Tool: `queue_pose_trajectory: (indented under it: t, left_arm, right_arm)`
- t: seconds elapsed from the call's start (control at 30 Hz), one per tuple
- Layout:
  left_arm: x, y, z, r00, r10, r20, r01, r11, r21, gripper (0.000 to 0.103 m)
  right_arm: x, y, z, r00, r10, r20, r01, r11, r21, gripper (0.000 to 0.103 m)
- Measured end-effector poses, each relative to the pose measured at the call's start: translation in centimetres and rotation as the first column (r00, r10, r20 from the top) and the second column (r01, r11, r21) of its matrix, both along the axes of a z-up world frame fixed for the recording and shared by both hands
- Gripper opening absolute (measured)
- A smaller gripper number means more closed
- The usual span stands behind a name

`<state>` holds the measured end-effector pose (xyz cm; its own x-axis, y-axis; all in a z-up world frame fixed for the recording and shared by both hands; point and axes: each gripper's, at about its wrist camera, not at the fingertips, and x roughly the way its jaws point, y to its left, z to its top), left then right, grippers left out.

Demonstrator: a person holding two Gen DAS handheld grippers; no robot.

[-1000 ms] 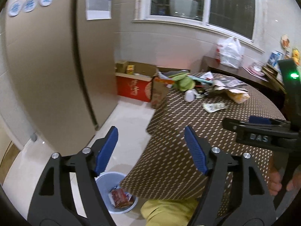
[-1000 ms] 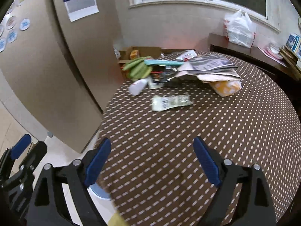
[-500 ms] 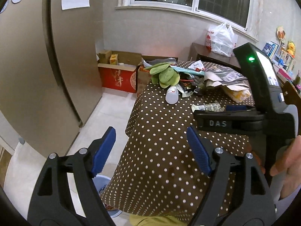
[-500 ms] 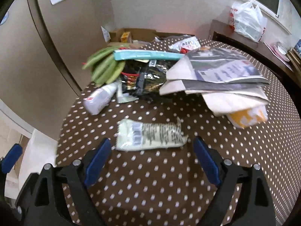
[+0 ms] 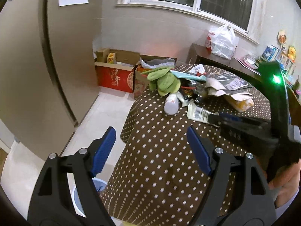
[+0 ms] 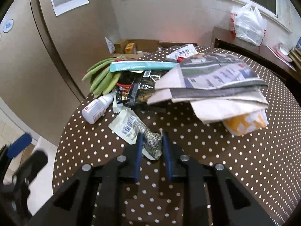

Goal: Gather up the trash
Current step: 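Grasp the white barcode wrapper with the right gripper while the left gripper grasps the white bottle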

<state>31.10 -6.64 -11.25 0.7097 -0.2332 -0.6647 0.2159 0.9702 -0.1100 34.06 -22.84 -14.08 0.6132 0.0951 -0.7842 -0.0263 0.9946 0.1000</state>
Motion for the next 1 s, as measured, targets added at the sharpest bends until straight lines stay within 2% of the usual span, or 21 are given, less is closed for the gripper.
queue_pose_trajectory:
  t: [0.33,0.4,0.5,0.53,0.57,0.63,0.87,1.0]
  left_arm:
    - [4.5,-3.7,-1.2,0.999,-0.048,-0.019,0.049,0.998,0.041,0.077]
    - [5.6,-4.3,-1.6,0.999,-0.047,-0.024,0.048,0.998,0.044,0.071]
    - [7.2,-5.0,-2.5,0.997,-0.049,-0.054,0.052,0.997,0.059,0.054]
    - [7.6,-5.1,-2.8,0.996,-0.050,-0.075,0.055,0.997,0.058,0.043]
    - [8.0,-5.1,-3.0,0.994,-0.051,-0.097,0.056,0.997,0.045,0.026]
    - [8.1,-4.7,-3.1,0.994,-0.046,-0.103,0.049,0.998,0.030,0.026]
    - [4.9,-4.0,-2.4,0.998,-0.044,-0.038,0.047,0.994,0.100,0.025]
    - [2.6,-3.1,-1.6,0.999,-0.036,-0.008,0.036,0.993,0.112,0.025]
  right_arm:
    - [-3.3,-4.0,0.9,0.995,-0.098,0.029,0.096,0.994,0.055,0.015]
    - [-3.9,-5.2,1.1,0.992,-0.117,0.034,0.115,0.990,0.077,0.015]
    - [-4.6,-6.7,1.1,0.990,-0.139,0.032,0.136,0.987,0.087,0.015]
    - [-4.7,-7.1,1.1,0.988,-0.148,0.030,0.145,0.985,0.091,0.015]
    - [-4.8,-7.6,1.1,0.987,-0.160,0.030,0.156,0.983,0.097,0.015]
    - [-5.1,-8.7,1.0,0.984,-0.178,0.028,0.174,0.979,0.104,0.015]
    - [-6.3,-9.7,1.3,0.979,-0.202,0.035,0.195,0.972,0.131,0.015]
    - [-7.8,-9.1,2.0,0.980,-0.193,0.055,0.183,0.973,0.141,0.015]
